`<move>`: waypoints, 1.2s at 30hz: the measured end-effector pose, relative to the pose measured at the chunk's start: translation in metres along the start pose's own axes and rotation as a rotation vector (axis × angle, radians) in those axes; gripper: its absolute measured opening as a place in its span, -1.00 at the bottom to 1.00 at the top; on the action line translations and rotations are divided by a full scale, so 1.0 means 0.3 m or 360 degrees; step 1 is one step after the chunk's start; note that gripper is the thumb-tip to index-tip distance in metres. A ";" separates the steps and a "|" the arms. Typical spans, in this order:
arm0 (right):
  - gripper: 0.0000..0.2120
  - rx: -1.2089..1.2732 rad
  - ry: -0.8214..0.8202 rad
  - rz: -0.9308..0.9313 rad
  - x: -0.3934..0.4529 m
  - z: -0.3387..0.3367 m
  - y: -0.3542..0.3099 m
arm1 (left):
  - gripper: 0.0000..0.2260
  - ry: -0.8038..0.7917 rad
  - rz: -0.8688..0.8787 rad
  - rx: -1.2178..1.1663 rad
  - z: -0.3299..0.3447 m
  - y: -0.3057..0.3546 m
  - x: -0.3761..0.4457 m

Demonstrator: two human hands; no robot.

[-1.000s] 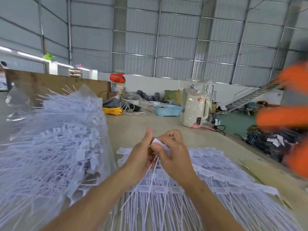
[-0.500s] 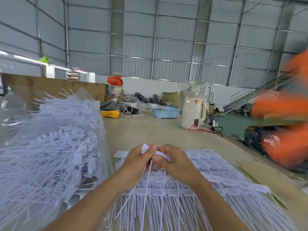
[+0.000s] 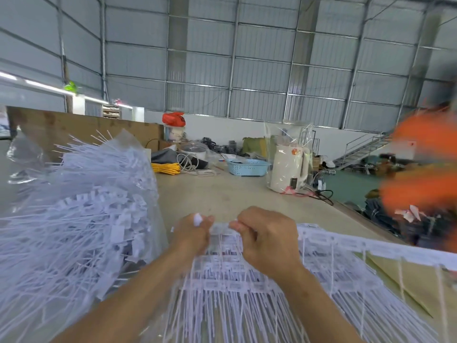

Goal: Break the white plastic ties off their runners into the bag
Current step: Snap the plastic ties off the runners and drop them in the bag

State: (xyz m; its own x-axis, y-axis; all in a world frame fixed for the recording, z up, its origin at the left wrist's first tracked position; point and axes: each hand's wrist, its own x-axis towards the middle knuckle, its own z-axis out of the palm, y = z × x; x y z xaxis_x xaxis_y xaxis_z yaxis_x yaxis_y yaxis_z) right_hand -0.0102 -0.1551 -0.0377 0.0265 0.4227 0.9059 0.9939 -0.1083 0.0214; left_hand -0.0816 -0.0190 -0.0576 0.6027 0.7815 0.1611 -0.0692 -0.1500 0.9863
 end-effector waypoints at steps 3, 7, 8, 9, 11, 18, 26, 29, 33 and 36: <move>-0.65 0.0518 0.0005 0.0313 0.030 -0.021 -0.010 | -0.69 0.0030 -0.0068 -0.0321 -0.067 0.020 0.022; -0.83 0.0934 -0.0131 0.0576 0.020 -0.030 0.013 | -0.78 -0.0310 -0.0047 -0.0388 0.011 0.052 -0.044; -0.85 0.0964 -0.0142 0.0602 0.018 -0.024 0.011 | -0.76 -0.0413 -0.0064 -0.0389 0.043 0.054 -0.066; -0.86 0.0979 -0.0155 0.0646 0.017 -0.016 0.008 | -0.71 -0.0512 -0.0100 -0.0437 0.070 0.055 -0.082; -0.89 0.0874 -0.0181 0.0740 0.013 0.008 0.001 | -0.55 -0.0680 -0.0231 -0.0640 0.091 0.060 -0.102; -0.75 0.0838 -0.0343 0.0796 -0.002 0.015 0.009 | -0.64 -0.0979 -0.0340 -0.0763 0.053 0.041 -0.082; -0.89 0.0924 -0.0811 0.0803 -0.013 -0.009 0.056 | -0.78 -0.0548 -0.0194 -0.0752 0.046 0.037 -0.075; -0.71 0.0847 -0.0818 0.0874 -0.024 -0.013 0.087 | -0.77 -0.0381 0.0023 -0.0648 0.022 0.125 -0.091; -0.64 0.0637 -0.0775 0.0815 -0.029 -0.011 0.094 | -0.77 -0.0270 0.0641 -0.0907 -0.152 0.344 -0.108; -0.62 0.0628 -0.0748 0.0827 -0.025 -0.005 0.090 | -0.77 -0.0014 0.1083 -0.0480 -0.332 0.431 -0.076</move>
State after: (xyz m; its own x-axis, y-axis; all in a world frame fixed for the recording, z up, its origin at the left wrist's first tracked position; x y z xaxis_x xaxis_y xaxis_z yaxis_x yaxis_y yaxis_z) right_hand 0.0162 -0.1625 -0.0433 0.4511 0.7495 0.4845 0.8043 -0.1061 -0.5846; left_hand -0.1835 0.0040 0.0698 0.3552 0.5703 0.7407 -0.6438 -0.4253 0.6361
